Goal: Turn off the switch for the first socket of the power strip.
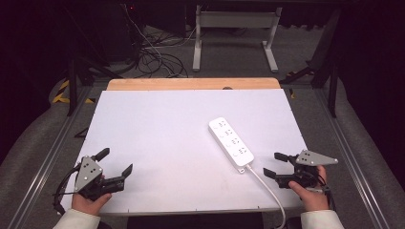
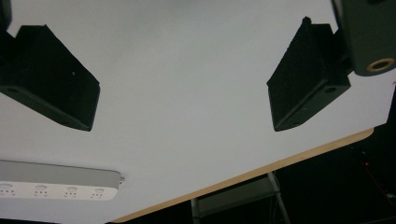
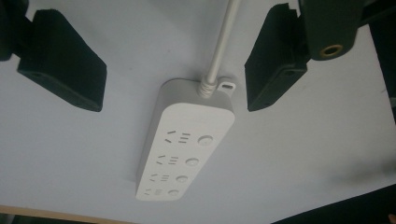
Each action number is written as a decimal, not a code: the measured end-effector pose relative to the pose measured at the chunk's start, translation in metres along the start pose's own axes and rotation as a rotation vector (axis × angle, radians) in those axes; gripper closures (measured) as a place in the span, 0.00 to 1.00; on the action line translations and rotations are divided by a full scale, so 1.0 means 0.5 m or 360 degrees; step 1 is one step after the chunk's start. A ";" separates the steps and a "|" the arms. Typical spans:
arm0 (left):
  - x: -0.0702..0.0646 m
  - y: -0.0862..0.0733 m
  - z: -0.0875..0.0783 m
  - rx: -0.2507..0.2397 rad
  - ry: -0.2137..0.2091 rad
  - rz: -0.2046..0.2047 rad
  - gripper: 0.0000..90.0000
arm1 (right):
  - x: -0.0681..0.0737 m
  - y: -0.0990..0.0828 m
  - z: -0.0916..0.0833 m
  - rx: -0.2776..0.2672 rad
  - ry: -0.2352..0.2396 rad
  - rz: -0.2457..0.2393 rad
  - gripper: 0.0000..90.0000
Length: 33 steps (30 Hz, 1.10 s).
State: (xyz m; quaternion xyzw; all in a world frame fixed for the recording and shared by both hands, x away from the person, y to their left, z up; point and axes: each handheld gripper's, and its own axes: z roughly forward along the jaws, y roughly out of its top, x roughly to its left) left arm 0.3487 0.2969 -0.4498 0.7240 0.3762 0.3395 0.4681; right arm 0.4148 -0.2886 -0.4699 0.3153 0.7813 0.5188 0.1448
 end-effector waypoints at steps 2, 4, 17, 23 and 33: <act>0.000 0.000 0.000 -0.0001 -0.0003 -0.0003 0.10 | -0.001 -0.006 0.000 0.0011 -0.0016 0.0007 0.24; -0.001 0.000 0.001 0.0002 -0.0004 -0.0004 0.10 | -0.001 -0.013 0.001 0.0026 -0.0041 0.0019 0.24; 0.001 -0.001 0.003 0.0017 0.0000 0.0005 0.10 | 0.011 -0.031 0.019 0.0129 -0.0093 0.0030 0.24; 0.002 -0.002 0.003 0.0020 0.0000 -0.0009 0.10 | 0.011 -0.027 0.012 0.0087 -0.0113 0.0024 0.25; 0.001 -0.004 0.006 0.0013 0.0004 0.0014 0.09 | 0.013 -0.024 0.009 0.0048 -0.0120 0.0009 0.25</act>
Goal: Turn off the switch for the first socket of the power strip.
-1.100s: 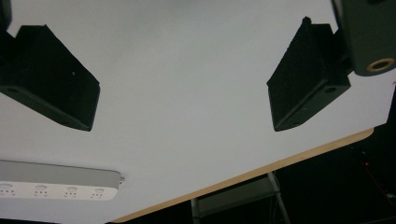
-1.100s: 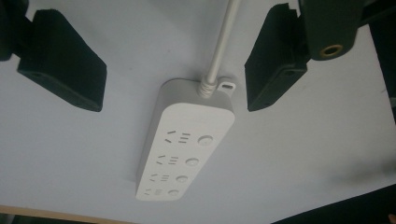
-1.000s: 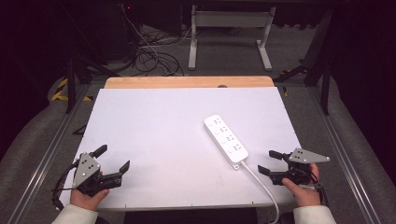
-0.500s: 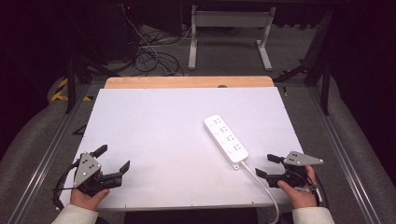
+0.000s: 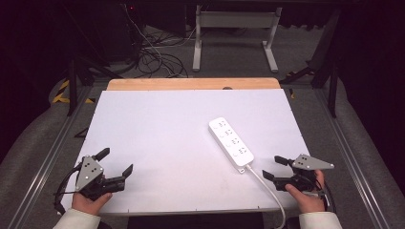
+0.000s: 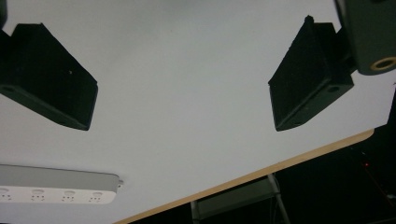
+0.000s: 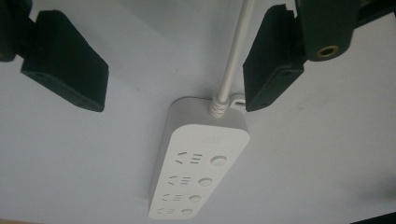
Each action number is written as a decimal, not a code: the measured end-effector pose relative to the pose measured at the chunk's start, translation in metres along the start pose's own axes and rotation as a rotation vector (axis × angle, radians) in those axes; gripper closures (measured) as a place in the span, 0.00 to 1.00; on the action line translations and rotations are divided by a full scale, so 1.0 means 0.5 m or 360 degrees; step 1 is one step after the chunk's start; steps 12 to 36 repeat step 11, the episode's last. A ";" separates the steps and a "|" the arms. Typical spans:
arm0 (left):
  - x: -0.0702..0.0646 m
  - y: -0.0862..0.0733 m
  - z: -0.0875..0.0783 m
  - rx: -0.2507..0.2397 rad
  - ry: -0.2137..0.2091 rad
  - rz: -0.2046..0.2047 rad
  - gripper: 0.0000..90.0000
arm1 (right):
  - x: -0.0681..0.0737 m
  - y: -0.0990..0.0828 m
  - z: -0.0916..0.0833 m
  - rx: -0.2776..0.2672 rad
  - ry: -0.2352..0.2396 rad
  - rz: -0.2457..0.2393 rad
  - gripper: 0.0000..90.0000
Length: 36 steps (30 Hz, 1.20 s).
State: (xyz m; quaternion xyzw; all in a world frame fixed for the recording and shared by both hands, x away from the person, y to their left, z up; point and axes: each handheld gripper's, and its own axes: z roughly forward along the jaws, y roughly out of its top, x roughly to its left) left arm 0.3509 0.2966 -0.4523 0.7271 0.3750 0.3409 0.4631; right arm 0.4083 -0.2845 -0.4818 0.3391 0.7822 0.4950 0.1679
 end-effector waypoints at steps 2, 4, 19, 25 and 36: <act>0.000 0.000 0.000 0.0002 -0.0001 0.0002 0.09 | 0.000 0.000 0.000 0.0000 0.0002 0.0000 0.26; 0.000 0.000 0.000 0.0010 0.0001 0.0001 0.09 | -0.001 0.000 0.001 0.0000 0.0006 -0.0006 0.26; 0.004 0.000 0.001 0.0025 0.0008 -0.0013 0.10 | 0.000 0.000 -0.001 -0.0009 0.0000 -0.0008 0.26; 0.004 0.000 0.001 0.0025 0.0008 -0.0013 0.10 | 0.000 0.000 -0.001 -0.0009 0.0000 -0.0008 0.26; 0.004 0.000 0.001 0.0025 0.0008 -0.0013 0.10 | 0.000 0.000 -0.001 -0.0009 0.0000 -0.0008 0.26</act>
